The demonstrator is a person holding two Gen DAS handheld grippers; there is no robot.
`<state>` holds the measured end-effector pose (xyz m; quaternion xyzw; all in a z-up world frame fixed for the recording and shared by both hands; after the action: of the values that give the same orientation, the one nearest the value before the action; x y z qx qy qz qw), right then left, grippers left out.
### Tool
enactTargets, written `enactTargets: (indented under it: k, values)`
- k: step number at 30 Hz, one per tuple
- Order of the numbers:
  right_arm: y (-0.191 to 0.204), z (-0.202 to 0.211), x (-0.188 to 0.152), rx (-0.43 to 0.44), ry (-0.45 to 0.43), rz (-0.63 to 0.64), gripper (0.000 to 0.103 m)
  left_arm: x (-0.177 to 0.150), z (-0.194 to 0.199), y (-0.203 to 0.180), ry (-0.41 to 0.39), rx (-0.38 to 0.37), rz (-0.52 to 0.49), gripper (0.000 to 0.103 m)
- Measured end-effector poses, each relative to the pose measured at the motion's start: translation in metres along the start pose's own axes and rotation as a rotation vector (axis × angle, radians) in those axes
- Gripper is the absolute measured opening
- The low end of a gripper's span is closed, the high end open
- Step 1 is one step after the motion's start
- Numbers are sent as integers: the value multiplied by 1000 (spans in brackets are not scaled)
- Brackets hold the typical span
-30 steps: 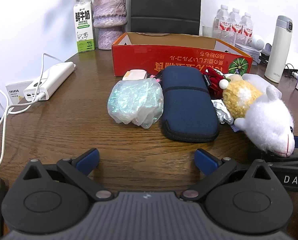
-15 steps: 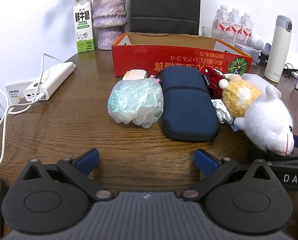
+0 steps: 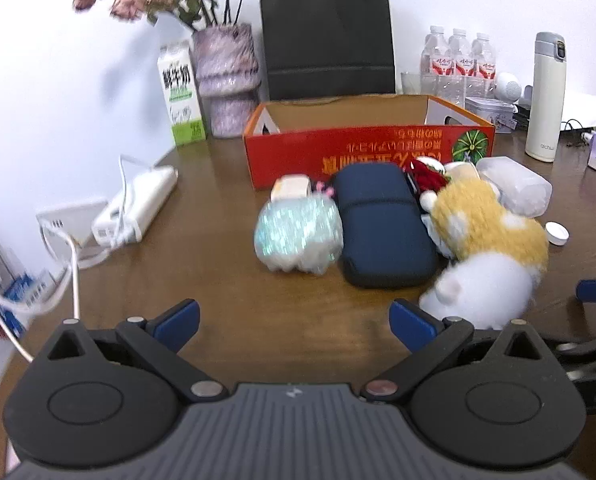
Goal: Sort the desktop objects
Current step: 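Grasp the clear plastic bag with the left tool while the right tool grasps the plush sheep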
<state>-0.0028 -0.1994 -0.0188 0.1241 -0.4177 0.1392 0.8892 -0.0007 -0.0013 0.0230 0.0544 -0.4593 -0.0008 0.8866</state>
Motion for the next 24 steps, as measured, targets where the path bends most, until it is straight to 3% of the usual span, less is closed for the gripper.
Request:
enactTargets:
  k: [4,7,9,12,15,16,17,20,24]
  values:
    - [-8,19,17,113,-71,-119,103,16,-9,6,-26,-27,11,103]
    - [-5,23,34,114,-148,-108,103,30,-20,11,-30,-50,46,103]
    - [1,8,45,88,-131,-69,101,38,-31,13,-30,-61,53,103]
    - [9,-14,59,43,-105,-17,84,46,-46,13,-16,-77,63,103]
    - [13,-34,66,6,-70,17,74,51,-59,15,-4,-112,99,99]
    - [14,-39,66,-8,-49,20,58,51,-63,15,5,-115,113,90]
    - [14,-42,65,-14,-31,20,51,51,-67,16,15,-119,126,79]
    - [16,-37,64,-12,-31,19,47,48,-75,17,64,-163,156,54]
    - [13,-18,59,-17,-44,2,43,44,-66,16,42,-180,136,42]
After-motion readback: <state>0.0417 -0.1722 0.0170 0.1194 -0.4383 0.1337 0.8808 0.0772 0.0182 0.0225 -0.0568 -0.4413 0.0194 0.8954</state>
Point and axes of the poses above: each gripper's, at about its wrist camera, not at the fingertips, and z roughly against the way its jaws point, y to its left, x to its top, the point moved 4 cm from there along -z, roughly the way its jaws point, and after that the axes turned 3 degrees about z, right-handed, at the moved point
